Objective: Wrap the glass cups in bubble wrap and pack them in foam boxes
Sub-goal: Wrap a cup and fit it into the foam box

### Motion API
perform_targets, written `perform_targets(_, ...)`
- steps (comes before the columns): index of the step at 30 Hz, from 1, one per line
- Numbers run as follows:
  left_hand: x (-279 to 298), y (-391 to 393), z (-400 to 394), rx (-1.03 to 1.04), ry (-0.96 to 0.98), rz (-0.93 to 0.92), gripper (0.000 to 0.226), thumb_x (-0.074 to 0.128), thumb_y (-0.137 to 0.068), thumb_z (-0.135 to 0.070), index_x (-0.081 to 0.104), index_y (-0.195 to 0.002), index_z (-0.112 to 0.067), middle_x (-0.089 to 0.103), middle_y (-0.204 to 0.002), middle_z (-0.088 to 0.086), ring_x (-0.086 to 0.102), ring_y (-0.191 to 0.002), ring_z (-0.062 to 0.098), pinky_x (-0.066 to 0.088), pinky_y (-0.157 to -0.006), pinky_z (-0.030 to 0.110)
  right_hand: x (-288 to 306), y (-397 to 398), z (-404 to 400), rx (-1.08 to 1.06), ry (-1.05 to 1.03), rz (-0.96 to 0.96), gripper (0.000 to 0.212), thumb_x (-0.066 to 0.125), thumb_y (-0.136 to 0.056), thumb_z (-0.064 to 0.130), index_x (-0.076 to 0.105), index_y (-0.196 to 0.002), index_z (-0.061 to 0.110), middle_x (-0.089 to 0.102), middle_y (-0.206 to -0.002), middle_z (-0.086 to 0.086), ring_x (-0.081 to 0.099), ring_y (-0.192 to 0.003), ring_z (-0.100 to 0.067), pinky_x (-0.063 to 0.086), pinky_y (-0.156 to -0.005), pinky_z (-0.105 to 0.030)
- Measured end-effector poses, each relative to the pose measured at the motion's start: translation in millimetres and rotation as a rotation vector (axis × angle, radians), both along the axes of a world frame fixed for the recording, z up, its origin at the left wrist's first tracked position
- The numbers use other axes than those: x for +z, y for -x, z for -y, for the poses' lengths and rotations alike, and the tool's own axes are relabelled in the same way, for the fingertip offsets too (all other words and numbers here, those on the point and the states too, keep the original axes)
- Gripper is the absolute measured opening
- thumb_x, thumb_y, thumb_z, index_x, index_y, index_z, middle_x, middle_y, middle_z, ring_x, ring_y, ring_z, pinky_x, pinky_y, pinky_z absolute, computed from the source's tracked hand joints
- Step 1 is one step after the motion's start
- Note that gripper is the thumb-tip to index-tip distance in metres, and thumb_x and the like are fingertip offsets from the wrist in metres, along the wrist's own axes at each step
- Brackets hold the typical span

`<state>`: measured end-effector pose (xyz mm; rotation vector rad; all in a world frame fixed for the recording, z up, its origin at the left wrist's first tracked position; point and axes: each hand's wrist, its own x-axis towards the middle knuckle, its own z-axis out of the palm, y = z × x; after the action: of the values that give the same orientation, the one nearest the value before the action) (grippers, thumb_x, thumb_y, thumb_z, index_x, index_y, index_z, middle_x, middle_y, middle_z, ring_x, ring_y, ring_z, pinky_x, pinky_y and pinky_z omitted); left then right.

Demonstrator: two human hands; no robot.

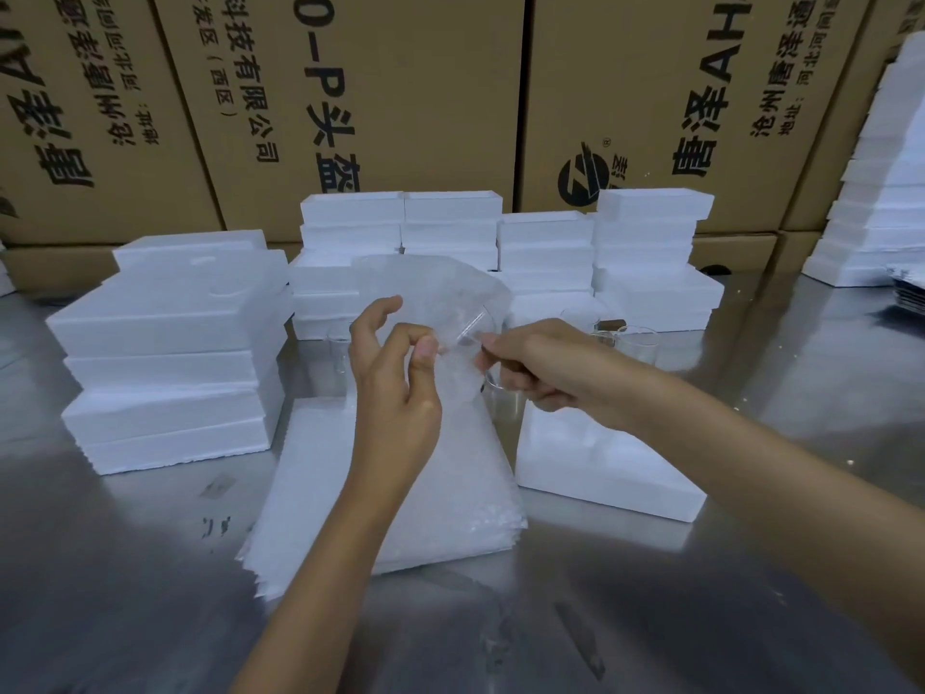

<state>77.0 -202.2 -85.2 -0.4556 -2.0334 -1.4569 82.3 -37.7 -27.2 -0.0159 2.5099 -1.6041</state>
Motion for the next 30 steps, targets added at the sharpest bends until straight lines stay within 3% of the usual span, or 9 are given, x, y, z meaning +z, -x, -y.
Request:
perform_targets(3,2,0,-1,-0.057,0.013,-0.003,0.02,0.047,-0.104,-0.017,0.059,-0.092,-0.027,0.039,-0.145,-0.007,0.033,-0.124,-0.017,0.024,-0.095,-0.005,-5,-1,2,0.034,-0.441,-0.335,0.031,0.054,-0.1,0.032,0.068,-0.092,0.005,0.058,-0.071,-0.003,0.049,-0.061,-0.013,0.038,-0.058,-0.027)
perform_targets(7,-5,-1,-7,-0.133,0.096,-0.046,0.02,0.048,-0.103,-0.011,0.061,-0.092,-0.021,0.042,-0.147,-0.004,0.033,-0.125,-0.02,0.025,-0.094,-0.004,-17,-3,10,0.012,-0.697,-0.514,0.025,0.045,-0.098,0.024,0.06,-0.084,0.009,0.061,-0.075,-0.004,0.056,-0.071,-0.023,0.043,-0.061,-0.034)
perform_targets(9,-8,-2,-12,-0.128,0.118,-0.07,0.018,0.052,-0.102,-0.01,0.064,-0.091,-0.016,0.039,-0.149,-0.006,0.029,-0.125,-0.025,0.023,-0.094,-0.005,-17,-1,10,-0.12,-0.525,-0.431,0.024,0.043,-0.095,0.016,0.055,-0.076,0.008,0.056,-0.068,-0.004,0.051,-0.063,-0.021,0.036,-0.055,-0.03)
perform_targets(12,-11,-8,-18,-0.129,0.133,-0.064,0.017,0.055,-0.101,-0.016,0.066,-0.089,-0.018,0.041,-0.145,-0.011,0.03,-0.134,-0.012,0.023,-0.103,0.001,-10,5,3,-0.231,0.2,-0.087,0.023,0.042,-0.089,0.002,0.059,-0.075,0.008,0.054,-0.071,-0.008,0.045,-0.058,-0.018,0.037,-0.053,-0.026)
perform_targets(16,-8,-15,-22,-0.275,0.078,0.009,0.017,0.056,-0.1,-0.013,0.068,-0.087,-0.013,0.059,-0.11,-0.005,0.056,-0.107,0.004,0.044,-0.092,0.02,-18,10,-9,-0.118,0.729,0.019,0.033,0.034,-0.087,-0.006,0.064,-0.1,0.0,0.065,-0.098,-0.022,0.064,-0.1,-0.033,0.053,-0.095,-0.037)
perform_targets(18,-5,-18,-23,-0.404,0.045,0.086,0.018,0.056,-0.1,-0.011,0.068,-0.086,-0.01,0.065,-0.091,-0.007,0.061,-0.088,0.006,0.049,-0.083,0.026,-25,9,-12,-0.051,0.784,0.044,0.046,0.029,-0.084,-0.008,0.059,-0.119,-0.011,0.065,-0.12,-0.029,0.065,-0.112,-0.035,0.054,-0.098,-0.042)
perform_targets(22,-2,-21,-21,-0.411,-0.135,0.096,0.01,0.061,-0.097,-0.015,0.068,-0.09,-0.013,0.07,-0.083,-0.007,0.064,-0.076,0.006,0.048,-0.071,0.019,-38,-1,-17,0.119,0.718,0.031,0.03,0.041,-0.094,0.002,0.069,-0.105,0.003,0.065,-0.11,-0.019,0.066,-0.093,-0.03,0.057,-0.085,-0.037)
perform_targets(26,-4,-7,-10,-0.049,-0.194,0.02,0.028,0.062,-0.097,-0.032,0.056,-0.123,-0.03,0.058,-0.123,-0.012,0.055,-0.111,0.001,0.044,-0.09,0.012,-43,-15,-23,0.187,0.645,0.01,0.026,0.052,-0.102,0.024,0.073,-0.116,0.017,0.072,-0.118,-0.009,0.071,-0.101,-0.025,0.059,-0.088,-0.043)
perform_targets(30,-3,-1,-4,-0.276,-0.218,0.268,0.059,0.054,-0.085,-0.072,0.042,-0.139,-0.053,0.049,-0.141,-0.023,0.045,-0.131,-0.005,0.039,-0.101,0.016,-40,-33,-24,0.283,0.642,0.056,0.028,0.065,-0.083,0.039,0.079,-0.104,0.028,0.074,-0.115,-0.002,0.07,-0.106,-0.016,0.059,-0.087,-0.033)
